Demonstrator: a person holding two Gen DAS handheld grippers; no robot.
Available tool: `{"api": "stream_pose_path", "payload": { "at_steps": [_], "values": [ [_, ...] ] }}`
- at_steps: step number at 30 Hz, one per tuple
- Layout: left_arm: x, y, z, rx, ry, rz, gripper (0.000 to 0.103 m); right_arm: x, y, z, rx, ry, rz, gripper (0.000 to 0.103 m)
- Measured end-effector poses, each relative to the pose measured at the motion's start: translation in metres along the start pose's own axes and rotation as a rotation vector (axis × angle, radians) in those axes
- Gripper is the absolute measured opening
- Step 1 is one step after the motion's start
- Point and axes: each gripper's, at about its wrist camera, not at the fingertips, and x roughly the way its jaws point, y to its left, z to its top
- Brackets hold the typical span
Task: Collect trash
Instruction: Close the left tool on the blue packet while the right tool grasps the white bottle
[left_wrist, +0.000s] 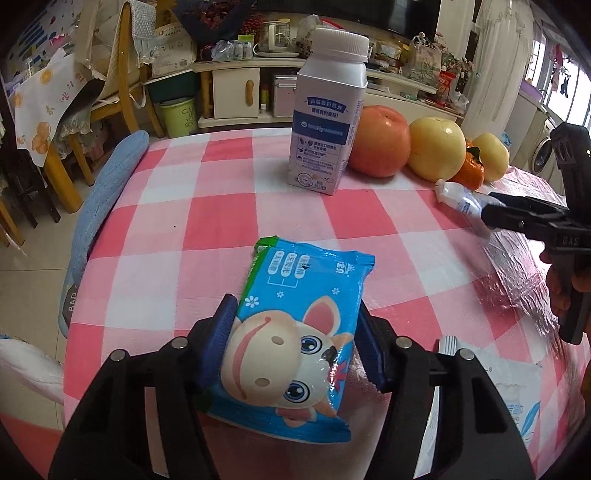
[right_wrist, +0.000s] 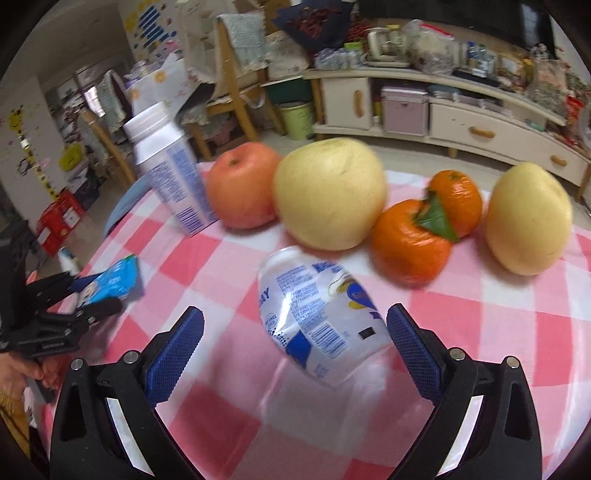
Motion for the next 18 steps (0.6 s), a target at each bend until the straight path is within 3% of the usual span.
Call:
{"api": "stream_pose_path", "payload": {
  "at_steps": [4,10,12,17,18],
  "values": [
    [0.000,0.000,0.000,-0.005,-0.005,0.001,0.062,-0.005,0.017,0.000,-0.061,-0.016,0.009,0.098],
    [0.001,0.000,0.000,0.001,-0.010,0.008,0.062,0.005,0.020,-0.001,-0.115,-0.014,-0.111,0.097],
    [0.002,0.000,0.001,0.001,-0.014,0.011,0.062,0.009,0.021,0.000,-0.120,-0.006,-0.123,0.085],
    [0.003,-0.002,0.001,0.006,-0.011,0.023,0.062,0.021,0.039,-0.001,-0.207,0.014,-0.154,0.072],
    [0.003,-0.002,0.001,0.005,-0.010,0.025,0.062,0.021,0.042,-0.002,-0.227,0.013,-0.165,0.064]
  ]
}}
